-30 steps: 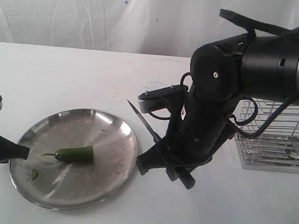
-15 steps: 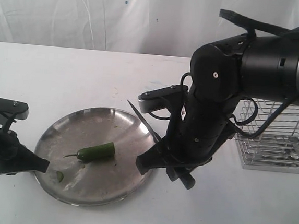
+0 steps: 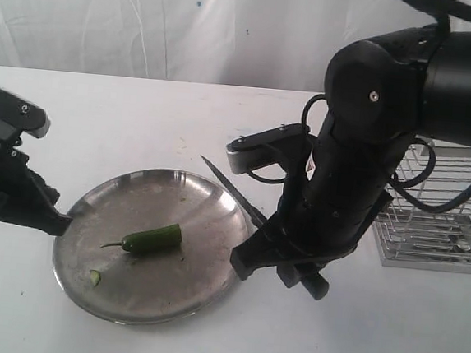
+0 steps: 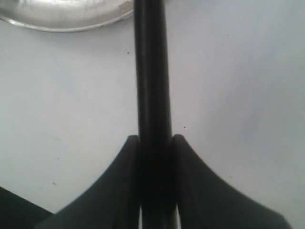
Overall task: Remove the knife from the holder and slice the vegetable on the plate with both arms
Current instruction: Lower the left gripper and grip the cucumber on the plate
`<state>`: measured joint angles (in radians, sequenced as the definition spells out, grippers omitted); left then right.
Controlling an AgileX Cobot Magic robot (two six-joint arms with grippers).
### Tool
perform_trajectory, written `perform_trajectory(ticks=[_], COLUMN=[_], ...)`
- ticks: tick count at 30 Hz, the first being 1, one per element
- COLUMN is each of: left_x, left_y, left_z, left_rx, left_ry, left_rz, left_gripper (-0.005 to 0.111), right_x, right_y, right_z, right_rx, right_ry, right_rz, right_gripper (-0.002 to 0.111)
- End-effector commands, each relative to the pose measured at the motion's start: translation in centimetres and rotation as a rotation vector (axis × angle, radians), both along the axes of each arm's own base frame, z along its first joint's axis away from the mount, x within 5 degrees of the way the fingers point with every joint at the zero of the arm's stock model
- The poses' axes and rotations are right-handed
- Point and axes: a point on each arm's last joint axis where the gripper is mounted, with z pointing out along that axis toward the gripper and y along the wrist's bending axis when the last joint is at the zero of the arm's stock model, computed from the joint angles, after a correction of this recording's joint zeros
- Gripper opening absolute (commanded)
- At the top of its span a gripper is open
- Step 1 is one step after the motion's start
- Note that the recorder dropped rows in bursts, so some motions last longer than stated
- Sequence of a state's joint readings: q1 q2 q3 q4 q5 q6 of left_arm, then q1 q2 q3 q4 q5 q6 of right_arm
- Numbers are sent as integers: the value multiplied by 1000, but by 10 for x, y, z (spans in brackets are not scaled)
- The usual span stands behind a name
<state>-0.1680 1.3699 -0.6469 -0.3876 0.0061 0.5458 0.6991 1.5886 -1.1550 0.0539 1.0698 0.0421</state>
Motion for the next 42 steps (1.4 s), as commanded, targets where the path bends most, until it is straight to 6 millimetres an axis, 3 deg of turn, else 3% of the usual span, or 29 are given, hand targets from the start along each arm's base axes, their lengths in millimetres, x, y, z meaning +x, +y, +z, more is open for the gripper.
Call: perform_trajectory(ticks=[1, 7, 9, 13, 16, 22, 37, 39, 42], left_x=[-7, -13, -16, -18, -12, -1, 32, 33, 37], left_y=[-16, -57, -67, -78, -78, -83, -102, -103, -102], left_z=[1, -17, -20, -31, -37, -44, -58, -58, -57], left_rx=[135, 277, 310, 362, 361, 330, 344, 343, 327], left_ry=[24, -5, -14, -15, -21, 6, 58, 55, 37], left_rz=[-271, -595, -675, -773, -736, -681, -736, -730, -681], left_gripper=[0, 5, 16, 48, 59, 55, 50, 42, 16], right_x=[0, 0, 0, 3, 3, 3, 1, 1, 1], right_y=[-1, -1, -1, 1, 1, 1, 0, 0, 0], right_z=[7, 7, 7, 8, 8, 8, 7, 7, 7], right_rx=[14, 18, 22, 39, 43, 44, 38, 38, 38], right_ry=[-23, -24, -32, -51, -54, -53, -34, -34, -34], right_rz=[11, 10, 10, -11, -16, -16, -18, -18, -18], right_gripper=[0, 0, 0, 0, 0, 0, 0, 0, 0])
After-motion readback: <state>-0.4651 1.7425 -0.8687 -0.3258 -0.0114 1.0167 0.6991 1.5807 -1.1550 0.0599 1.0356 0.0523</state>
